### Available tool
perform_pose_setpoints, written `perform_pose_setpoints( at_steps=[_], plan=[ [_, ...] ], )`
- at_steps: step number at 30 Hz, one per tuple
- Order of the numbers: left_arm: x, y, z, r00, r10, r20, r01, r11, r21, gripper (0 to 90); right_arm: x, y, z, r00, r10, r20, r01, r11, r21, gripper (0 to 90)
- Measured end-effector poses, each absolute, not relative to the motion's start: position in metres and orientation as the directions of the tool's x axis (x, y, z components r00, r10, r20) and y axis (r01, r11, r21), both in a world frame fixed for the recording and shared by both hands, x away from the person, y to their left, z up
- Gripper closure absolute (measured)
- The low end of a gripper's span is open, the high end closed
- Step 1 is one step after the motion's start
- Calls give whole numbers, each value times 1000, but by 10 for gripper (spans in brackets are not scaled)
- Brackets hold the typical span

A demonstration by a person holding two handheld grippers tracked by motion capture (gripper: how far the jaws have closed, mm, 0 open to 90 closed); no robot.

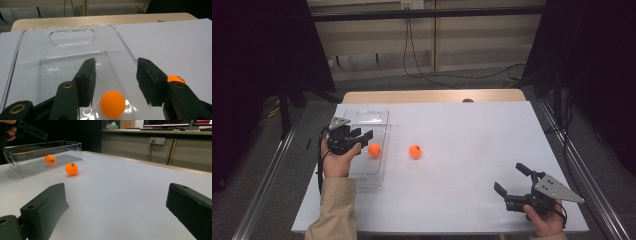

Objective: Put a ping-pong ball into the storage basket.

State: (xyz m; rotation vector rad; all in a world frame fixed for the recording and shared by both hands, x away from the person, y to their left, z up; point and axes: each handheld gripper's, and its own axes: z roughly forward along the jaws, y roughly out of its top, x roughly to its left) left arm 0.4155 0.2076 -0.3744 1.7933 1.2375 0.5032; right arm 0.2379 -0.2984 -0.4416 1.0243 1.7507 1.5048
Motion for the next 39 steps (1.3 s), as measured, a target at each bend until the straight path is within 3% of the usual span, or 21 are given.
perform_pose_setpoints(
  at_steps=[10,28,39],
  plan=[
    [414,203,-372,438,887,-146,531,-125,838,458,238,-299,-442,-517,855,38,166,57,984,25],
    [411,182,-365,498,850,-170,524,-139,840,256,238,-299,-441,-518,855,39,166,56,985,25],
    [410,170,-363,527,832,-174,522,-155,839,214,238,-299,-441,-518,855,37,165,58,985,25]
  ],
)
